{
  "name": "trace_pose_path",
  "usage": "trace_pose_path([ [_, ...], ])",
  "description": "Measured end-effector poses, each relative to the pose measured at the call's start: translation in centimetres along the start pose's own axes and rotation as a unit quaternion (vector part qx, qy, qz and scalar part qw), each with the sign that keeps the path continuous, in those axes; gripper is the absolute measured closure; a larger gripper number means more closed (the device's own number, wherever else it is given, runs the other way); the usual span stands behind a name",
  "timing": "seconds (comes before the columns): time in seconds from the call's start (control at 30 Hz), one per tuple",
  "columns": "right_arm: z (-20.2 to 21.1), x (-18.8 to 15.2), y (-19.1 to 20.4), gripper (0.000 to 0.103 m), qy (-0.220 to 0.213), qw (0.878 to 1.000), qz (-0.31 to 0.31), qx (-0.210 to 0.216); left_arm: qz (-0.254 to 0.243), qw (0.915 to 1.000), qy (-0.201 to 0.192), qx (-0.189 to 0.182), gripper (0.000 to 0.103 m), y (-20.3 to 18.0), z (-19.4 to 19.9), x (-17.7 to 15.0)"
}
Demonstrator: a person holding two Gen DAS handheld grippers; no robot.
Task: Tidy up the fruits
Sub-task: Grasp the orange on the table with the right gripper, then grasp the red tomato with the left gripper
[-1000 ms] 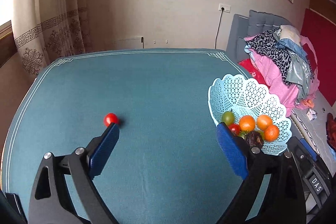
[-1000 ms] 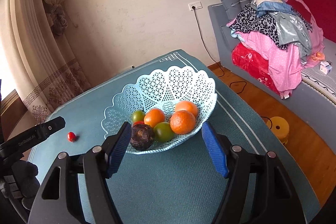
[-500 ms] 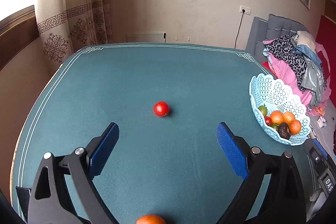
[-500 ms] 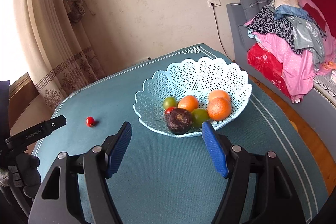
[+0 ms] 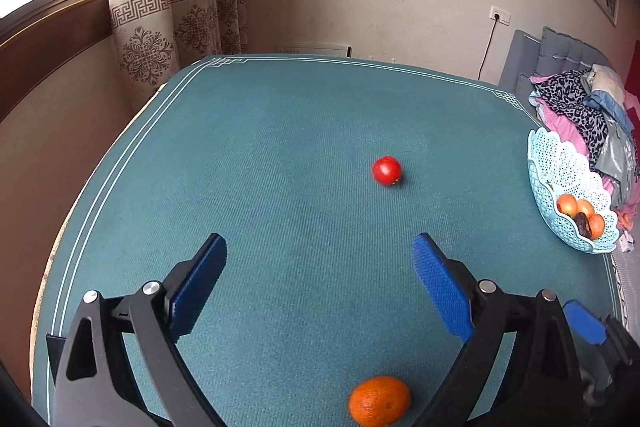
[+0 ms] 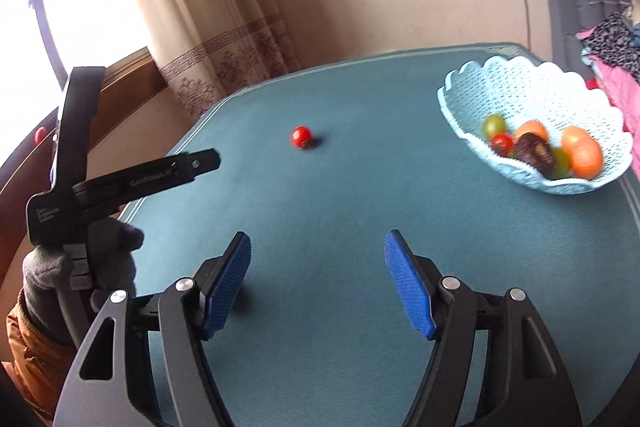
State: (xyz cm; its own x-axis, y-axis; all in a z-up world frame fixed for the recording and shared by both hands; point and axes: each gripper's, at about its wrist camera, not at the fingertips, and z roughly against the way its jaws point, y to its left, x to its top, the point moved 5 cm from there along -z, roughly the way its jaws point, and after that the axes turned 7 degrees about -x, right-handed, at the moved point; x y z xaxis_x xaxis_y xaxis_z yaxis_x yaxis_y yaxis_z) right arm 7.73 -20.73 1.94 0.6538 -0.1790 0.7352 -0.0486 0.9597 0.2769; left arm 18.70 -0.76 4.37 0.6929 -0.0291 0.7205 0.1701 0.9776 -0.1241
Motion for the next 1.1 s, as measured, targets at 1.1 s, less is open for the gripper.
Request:
trace_pose_path([
  [1.1, -6.5, -3.0, 7.7, 0.063, 0.099, 0.989, 0.085, 0.064, 0.022, 0.9996, 0.006, 0.017, 0.008, 3.3, -1.2, 0.2],
])
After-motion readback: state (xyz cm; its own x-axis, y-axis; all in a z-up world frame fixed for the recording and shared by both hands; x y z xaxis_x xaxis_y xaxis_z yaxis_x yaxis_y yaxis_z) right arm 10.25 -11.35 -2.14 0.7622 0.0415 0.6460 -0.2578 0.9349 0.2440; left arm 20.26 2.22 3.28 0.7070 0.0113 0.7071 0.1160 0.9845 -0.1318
